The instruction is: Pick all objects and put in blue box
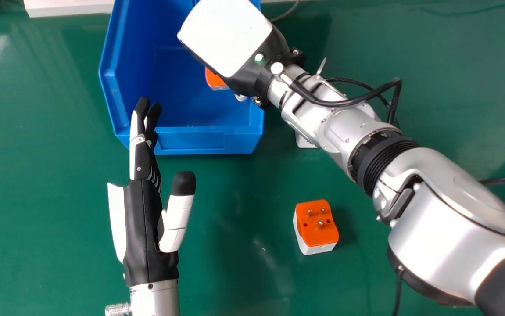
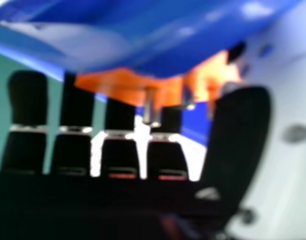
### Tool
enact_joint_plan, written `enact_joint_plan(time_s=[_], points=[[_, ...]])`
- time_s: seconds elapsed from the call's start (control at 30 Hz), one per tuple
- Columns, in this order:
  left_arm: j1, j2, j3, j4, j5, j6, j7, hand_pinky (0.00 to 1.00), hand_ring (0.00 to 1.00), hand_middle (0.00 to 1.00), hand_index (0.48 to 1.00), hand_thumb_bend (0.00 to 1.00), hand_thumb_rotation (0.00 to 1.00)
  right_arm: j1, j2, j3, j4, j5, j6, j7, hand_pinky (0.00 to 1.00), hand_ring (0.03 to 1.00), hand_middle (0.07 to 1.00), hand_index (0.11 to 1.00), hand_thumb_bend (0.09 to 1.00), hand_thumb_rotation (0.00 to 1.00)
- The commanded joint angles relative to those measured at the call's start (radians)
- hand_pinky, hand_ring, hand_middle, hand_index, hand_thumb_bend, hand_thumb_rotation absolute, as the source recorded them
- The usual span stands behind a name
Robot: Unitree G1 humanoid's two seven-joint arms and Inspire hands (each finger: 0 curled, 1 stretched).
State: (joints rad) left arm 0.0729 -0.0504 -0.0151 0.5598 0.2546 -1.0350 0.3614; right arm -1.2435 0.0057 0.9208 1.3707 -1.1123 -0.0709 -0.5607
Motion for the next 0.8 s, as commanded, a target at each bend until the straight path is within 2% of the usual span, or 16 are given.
enact_joint_plan(time_s=[0.0,0.07,0.13,0.27,0.4,0.5,0.67,0.77], points=[[0.003,-0.045,-0.017,-0.008,0.001,-0.020,0.002,0.98,0.97,0.95,0.953,0.92,0.94,-0.041,-0.005,0.005,-0.011,-0.003,0.025,0.003,0.52,0.626,0.677,0.668,0.653,0.05],[0.003,-0.044,-0.018,-0.008,-0.001,-0.019,0.000,0.97,0.96,0.95,0.953,0.92,0.94,-0.043,-0.007,0.007,-0.013,-0.003,0.026,0.007,0.68,0.761,0.793,0.778,0.761,0.11],[0.001,-0.044,-0.018,-0.007,0.000,-0.018,-0.001,0.98,0.97,0.95,0.954,0.92,0.94,-0.044,-0.007,0.008,-0.014,-0.001,0.029,0.012,0.80,0.847,0.868,0.856,0.832,0.14],[-0.001,-0.045,-0.017,-0.004,0.001,-0.019,0.003,0.98,0.97,0.95,0.955,0.92,0.94,-0.045,-0.008,0.009,-0.014,-0.001,0.036,0.018,0.92,0.938,0.946,0.942,0.921,0.21],[-0.001,-0.044,-0.018,-0.002,-0.002,-0.020,0.000,0.98,0.96,0.95,0.955,0.92,0.94,-0.049,-0.011,0.007,-0.014,0.002,0.038,0.023,0.95,0.960,0.966,0.963,0.937,0.23],[-0.004,-0.043,-0.020,0.004,-0.010,-0.023,-0.006,0.98,0.97,0.95,0.956,0.92,0.94,-0.050,-0.013,0.001,-0.015,0.007,0.036,0.021,0.98,0.984,0.986,0.985,0.975,0.32],[-0.008,-0.039,-0.019,0.007,-0.012,-0.023,-0.011,0.99,0.97,0.95,0.957,0.91,0.94,-0.054,-0.013,0.000,-0.016,0.009,0.042,0.023,0.99,0.994,0.995,0.994,0.991,0.38],[-0.009,-0.040,-0.019,0.008,-0.012,-0.021,-0.009,0.99,0.97,0.95,0.956,0.92,0.93,-0.055,-0.015,-0.008,-0.018,0.017,0.041,0.024,0.99,0.996,0.997,0.997,0.995,0.39]])
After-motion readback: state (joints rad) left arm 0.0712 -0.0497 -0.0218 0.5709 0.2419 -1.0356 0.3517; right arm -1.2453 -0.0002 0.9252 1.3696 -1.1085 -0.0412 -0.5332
